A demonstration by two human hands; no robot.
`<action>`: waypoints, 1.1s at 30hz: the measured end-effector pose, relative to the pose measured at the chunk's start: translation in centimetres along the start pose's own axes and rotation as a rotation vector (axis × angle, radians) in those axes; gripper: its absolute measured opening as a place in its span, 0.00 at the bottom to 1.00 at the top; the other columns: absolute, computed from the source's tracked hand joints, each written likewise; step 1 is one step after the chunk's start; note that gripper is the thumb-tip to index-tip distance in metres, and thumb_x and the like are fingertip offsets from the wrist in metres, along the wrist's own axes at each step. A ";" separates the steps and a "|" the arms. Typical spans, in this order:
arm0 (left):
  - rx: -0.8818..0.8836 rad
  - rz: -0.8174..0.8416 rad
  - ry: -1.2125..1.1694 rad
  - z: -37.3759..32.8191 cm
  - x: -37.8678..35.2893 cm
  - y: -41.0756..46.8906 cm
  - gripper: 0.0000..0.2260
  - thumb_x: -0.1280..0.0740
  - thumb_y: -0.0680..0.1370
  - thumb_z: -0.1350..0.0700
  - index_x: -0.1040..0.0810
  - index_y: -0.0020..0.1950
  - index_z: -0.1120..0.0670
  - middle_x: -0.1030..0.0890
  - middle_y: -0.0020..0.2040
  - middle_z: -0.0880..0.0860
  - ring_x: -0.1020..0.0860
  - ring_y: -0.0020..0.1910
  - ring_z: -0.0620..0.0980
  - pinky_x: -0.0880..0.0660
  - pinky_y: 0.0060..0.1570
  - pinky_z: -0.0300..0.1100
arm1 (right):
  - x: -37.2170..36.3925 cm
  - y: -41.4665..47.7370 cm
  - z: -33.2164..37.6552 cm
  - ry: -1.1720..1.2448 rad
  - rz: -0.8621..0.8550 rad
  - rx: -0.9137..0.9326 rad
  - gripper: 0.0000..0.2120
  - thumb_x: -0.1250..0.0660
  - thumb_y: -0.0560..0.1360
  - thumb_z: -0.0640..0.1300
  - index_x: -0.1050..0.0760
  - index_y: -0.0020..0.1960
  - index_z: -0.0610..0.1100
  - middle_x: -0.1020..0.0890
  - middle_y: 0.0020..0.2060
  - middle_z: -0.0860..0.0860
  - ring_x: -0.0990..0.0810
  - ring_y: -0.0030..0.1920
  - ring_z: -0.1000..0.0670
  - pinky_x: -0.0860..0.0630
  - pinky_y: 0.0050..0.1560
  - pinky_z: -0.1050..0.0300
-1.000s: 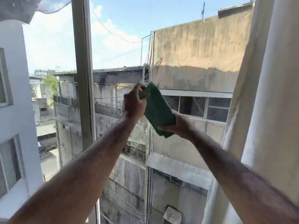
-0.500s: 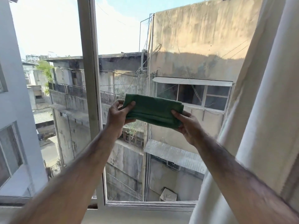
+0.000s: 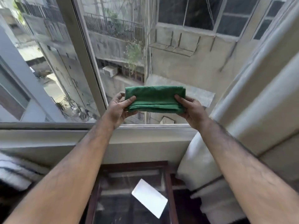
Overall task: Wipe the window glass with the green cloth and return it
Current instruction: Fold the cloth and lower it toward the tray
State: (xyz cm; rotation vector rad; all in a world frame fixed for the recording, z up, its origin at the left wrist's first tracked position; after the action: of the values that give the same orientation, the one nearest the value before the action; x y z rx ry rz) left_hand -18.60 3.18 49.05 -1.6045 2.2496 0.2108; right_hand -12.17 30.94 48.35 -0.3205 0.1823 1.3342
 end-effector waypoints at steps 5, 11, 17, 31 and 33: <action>0.179 -0.057 0.125 12.8 5.3 -1.9 0.09 0.26 0.75 0.58 0.24 0.45 0.47 0.12 0.45 0.46 0.13 0.41 0.47 0.15 0.36 0.44 | 4.0 -1.8 -14.6 -0.049 -0.069 -0.197 0.06 0.28 0.81 0.42 0.16 0.57 0.43 0.11 0.47 0.49 0.12 0.45 0.52 0.13 0.46 0.59; 0.394 -0.120 0.230 27.3 12.4 -5.0 0.09 0.23 0.72 0.55 0.20 0.48 0.47 0.11 0.46 0.49 0.12 0.43 0.49 0.16 0.36 0.41 | 8.9 -5.6 -32.3 -0.078 -0.137 -0.413 0.07 0.26 0.80 0.41 0.14 0.56 0.42 0.09 0.46 0.49 0.10 0.44 0.52 0.12 0.47 0.57; 0.578 -0.129 0.357 41.7 18.1 -7.6 0.07 0.29 0.80 0.63 0.23 0.50 0.52 0.11 0.43 0.50 0.13 0.39 0.44 0.18 0.32 0.36 | 13.9 -10.4 -47.3 -0.146 -0.203 -0.628 0.07 0.22 0.76 0.37 0.14 0.54 0.41 0.09 0.46 0.49 0.10 0.45 0.52 0.13 0.43 0.60; 0.786 -0.082 0.693 62.5 23.7 -9.0 0.05 0.31 0.82 0.60 0.26 0.55 0.55 0.18 0.62 0.60 0.16 0.54 0.56 0.16 0.39 0.46 | 21.4 -18.3 -68.4 -0.242 -0.525 -0.828 0.04 0.21 0.76 0.38 0.15 0.45 0.44 0.10 0.45 0.48 0.09 0.43 0.54 0.16 0.36 0.65; 0.762 -0.085 0.749 63.3 24.0 -8.3 0.05 0.30 0.81 0.59 0.25 0.54 0.53 0.19 0.63 0.60 0.16 0.57 0.58 0.14 0.46 0.53 | 21.8 -18.3 -69.1 -0.298 -0.539 -0.805 0.04 0.21 0.76 0.39 0.14 0.45 0.46 0.10 0.45 0.50 0.09 0.43 0.57 0.16 0.37 0.64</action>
State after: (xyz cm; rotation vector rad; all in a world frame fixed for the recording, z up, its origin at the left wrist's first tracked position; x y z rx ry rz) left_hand -4.48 0.05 -17.60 -1.4373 2.2568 -1.3014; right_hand 14.20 24.56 -21.34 -0.7761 -0.6716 0.8461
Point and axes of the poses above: each hand's wrist, its own y-axis towards the middle knuckle, its own x-axis out of the back of the hand, z = x × y, the point moved 9 cm from there along y, towards the middle knuckle
